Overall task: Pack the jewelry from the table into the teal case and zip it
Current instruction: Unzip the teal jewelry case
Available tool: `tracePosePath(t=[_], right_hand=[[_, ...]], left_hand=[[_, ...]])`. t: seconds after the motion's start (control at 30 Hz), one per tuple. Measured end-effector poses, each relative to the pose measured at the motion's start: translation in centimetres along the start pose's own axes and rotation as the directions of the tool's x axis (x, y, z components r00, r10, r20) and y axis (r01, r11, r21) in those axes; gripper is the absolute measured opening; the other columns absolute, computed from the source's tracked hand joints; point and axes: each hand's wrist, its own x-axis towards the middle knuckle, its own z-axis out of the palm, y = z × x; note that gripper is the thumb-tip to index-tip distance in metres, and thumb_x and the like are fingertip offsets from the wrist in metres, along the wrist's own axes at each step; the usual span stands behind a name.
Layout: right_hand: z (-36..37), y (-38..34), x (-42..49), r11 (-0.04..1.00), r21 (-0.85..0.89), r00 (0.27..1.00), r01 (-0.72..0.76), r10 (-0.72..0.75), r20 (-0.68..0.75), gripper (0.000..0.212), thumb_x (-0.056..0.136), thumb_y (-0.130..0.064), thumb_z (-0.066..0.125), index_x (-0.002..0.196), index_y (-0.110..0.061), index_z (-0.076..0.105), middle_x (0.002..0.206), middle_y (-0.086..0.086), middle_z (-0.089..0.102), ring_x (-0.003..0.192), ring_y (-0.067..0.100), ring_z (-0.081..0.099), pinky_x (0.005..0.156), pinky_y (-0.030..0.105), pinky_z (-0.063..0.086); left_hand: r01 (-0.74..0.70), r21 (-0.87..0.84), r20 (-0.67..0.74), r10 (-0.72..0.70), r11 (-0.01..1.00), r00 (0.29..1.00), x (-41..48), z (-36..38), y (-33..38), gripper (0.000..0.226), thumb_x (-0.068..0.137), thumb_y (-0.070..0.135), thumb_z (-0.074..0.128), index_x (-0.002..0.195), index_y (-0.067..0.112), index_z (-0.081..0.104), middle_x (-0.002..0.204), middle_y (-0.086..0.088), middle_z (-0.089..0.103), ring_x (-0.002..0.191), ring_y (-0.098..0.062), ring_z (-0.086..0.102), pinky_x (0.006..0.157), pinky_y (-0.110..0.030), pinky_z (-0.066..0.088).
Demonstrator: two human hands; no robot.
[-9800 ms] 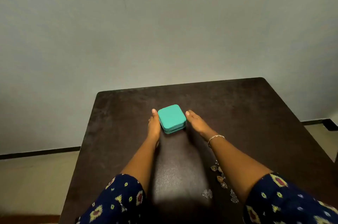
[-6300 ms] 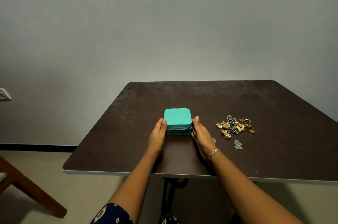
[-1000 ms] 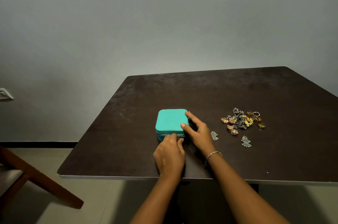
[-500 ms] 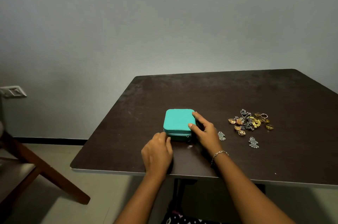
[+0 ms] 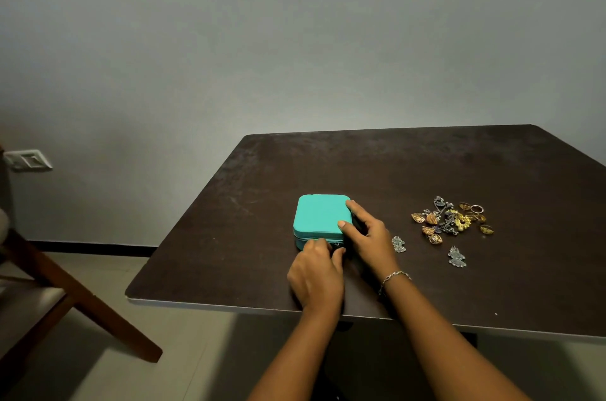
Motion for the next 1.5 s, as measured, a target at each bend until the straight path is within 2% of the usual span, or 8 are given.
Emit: tracePosePath(t=[0.1,0.33,0.53,0.77,0.87,1.0,1.2,1.5], right_hand=[[0.0,0.0,0.0,1.0,0.004,1.0,-0.001,0.001,0.003,0.05,0.085,-0.015,0.062,0.132,-0.015,0.047,0.143,0.001,0.042,0.131,0.014,0.039,0.109,0.036,0.034],[0.0,0.1,0.2,1.0,0.007,1.0,-0.001,0.001,-0.001,0.049,0.083,-0.012,0.064,0.13,-0.012,0.049,0.141,0.002,0.044,0.13,0.014,0.041,0.109,0.03,0.033],[0.0,0.1,0.1,1.0,0.011,1.0,-0.004,0.004,0.0,0.049,0.084,-0.011,0.063,0.13,-0.011,0.049,0.142,0.002,0.043,0.13,0.013,0.041,0.107,0.025,0.031],[-0.3,0.1,0.1,1.0,-0.014,1.0,0.0,0.0,0.003,0.048,0.085,-0.012,0.061,0.131,-0.012,0.048,0.142,0.002,0.042,0.131,0.015,0.039,0.105,0.024,0.03],[-0.4,0.1,0.1,1.0,-0.003,1.0,-0.002,0.002,0.008,0.048,0.085,-0.011,0.061,0.131,-0.012,0.048,0.142,0.003,0.043,0.13,0.015,0.04,0.109,0.029,0.031],[-0.2,0.1,0.0,1.0,0.011,1.0,-0.005,0.005,0.017,0.047,0.085,-0.009,0.06,0.13,-0.012,0.049,0.141,0.003,0.044,0.13,0.015,0.04,0.109,0.03,0.032],[-0.2,-0.1,-0.2,0.999,0.033,1.0,-0.006,0.005,0.023,0.047,0.086,-0.006,0.059,0.131,-0.01,0.048,0.14,0.004,0.044,0.13,0.015,0.04,0.109,0.031,0.032],[0.0,0.2,-0.1,0.999,0.041,1.0,0.007,-0.008,0.03,0.046,0.085,-0.006,0.059,0.13,-0.011,0.049,0.14,0.001,0.044,0.129,0.012,0.04,0.107,0.025,0.032]], left_hand=[[-0.001,-0.041,-0.02,0.001,0.999,1.0,-0.1,0.0,-0.1,0.022,0.093,0.035,0.046,0.102,0.019,0.059,0.107,0.002,0.061,0.095,-0.014,0.058,0.069,-0.024,0.035],[-0.078,-0.094,-0.104,0.068,0.992,0.992,-0.1,-0.4,-1.3,0.016,0.088,0.031,0.055,0.086,0.017,0.061,0.096,-0.002,0.065,0.087,-0.022,0.06,0.064,-0.029,0.035],[-0.097,-0.03,-0.084,0.094,0.995,0.992,0.2,-0.7,-1.7,0.017,0.09,0.035,0.05,0.091,0.021,0.06,0.1,0.003,0.063,0.091,-0.015,0.058,0.064,-0.023,0.03],[0.06,-0.04,-0.135,-0.065,0.997,0.989,1.8,-2.2,-5.3,0.016,0.088,0.035,0.054,0.082,0.021,0.06,0.094,0.001,0.065,0.087,-0.02,0.06,0.066,-0.028,0.038],[0.019,0.006,-0.124,-0.018,1.0,0.992,2.6,-2.7,-6.1,0.016,0.088,0.037,0.054,0.083,0.022,0.06,0.093,0.003,0.064,0.086,-0.018,0.06,0.066,-0.027,0.039],[-0.03,0.042,-0.122,0.034,0.999,0.992,4.1,-2.8,-6.8,0.015,0.088,0.038,0.054,0.084,0.024,0.059,0.092,0.004,0.063,0.082,-0.014,0.058,0.067,-0.027,0.043],[-0.114,0.107,-0.129,0.128,0.988,0.983,6.7,-2.7,-7.0,0.018,0.088,0.039,0.054,0.085,0.023,0.061,0.094,0.005,0.063,0.085,-0.015,0.059,0.063,-0.026,0.038],[-0.122,0.052,-0.104,0.127,0.991,0.986,10.9,-1.4,-6.6,0.017,0.087,0.037,0.056,0.086,0.022,0.063,0.096,0.003,0.066,0.089,-0.018,0.06,0.068,-0.028,0.041]])
